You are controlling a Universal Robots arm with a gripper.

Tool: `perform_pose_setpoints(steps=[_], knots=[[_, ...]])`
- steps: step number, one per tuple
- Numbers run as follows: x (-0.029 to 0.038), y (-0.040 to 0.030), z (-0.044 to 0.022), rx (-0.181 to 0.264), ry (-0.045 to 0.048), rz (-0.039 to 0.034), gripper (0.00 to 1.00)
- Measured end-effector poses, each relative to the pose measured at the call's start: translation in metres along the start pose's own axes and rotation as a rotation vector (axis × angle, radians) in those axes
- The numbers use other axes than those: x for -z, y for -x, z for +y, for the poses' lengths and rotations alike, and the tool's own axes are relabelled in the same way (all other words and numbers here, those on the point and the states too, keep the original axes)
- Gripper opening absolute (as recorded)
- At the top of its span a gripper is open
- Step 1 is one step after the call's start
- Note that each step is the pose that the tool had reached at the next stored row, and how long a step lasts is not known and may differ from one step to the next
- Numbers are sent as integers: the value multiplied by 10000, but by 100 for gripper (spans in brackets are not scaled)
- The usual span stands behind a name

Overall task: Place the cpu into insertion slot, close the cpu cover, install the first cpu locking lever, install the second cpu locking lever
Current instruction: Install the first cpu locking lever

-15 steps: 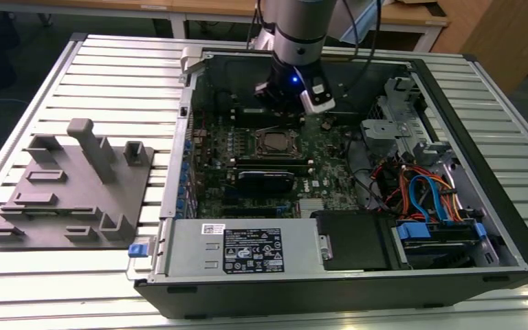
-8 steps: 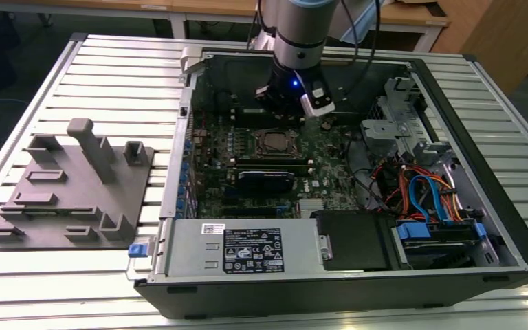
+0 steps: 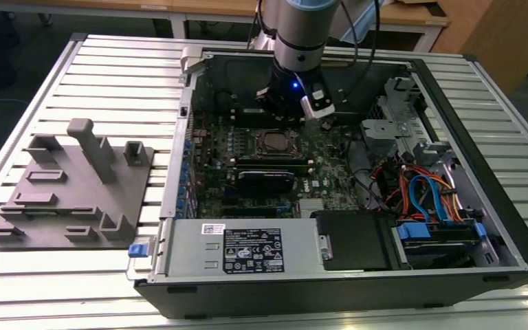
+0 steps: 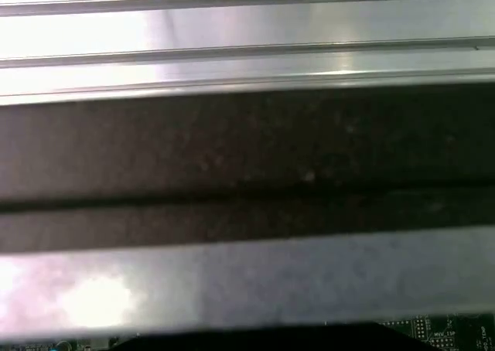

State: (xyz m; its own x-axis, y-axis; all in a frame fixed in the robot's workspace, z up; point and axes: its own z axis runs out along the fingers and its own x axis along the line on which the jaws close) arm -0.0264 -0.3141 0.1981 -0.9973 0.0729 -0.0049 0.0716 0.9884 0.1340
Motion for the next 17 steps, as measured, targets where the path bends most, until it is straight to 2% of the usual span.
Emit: perform_pose_setpoints(steps=[3, 7, 8, 13, 17], knots=[[21, 1, 3, 1, -9, -2, 10], [6, 1, 1, 2, -183, -13, 10], [-2, 2, 0, 3, -201, -14, 10], [-17, 4, -2, 3, -217, -16, 10], [11, 4, 2, 3, -216, -17, 10]])
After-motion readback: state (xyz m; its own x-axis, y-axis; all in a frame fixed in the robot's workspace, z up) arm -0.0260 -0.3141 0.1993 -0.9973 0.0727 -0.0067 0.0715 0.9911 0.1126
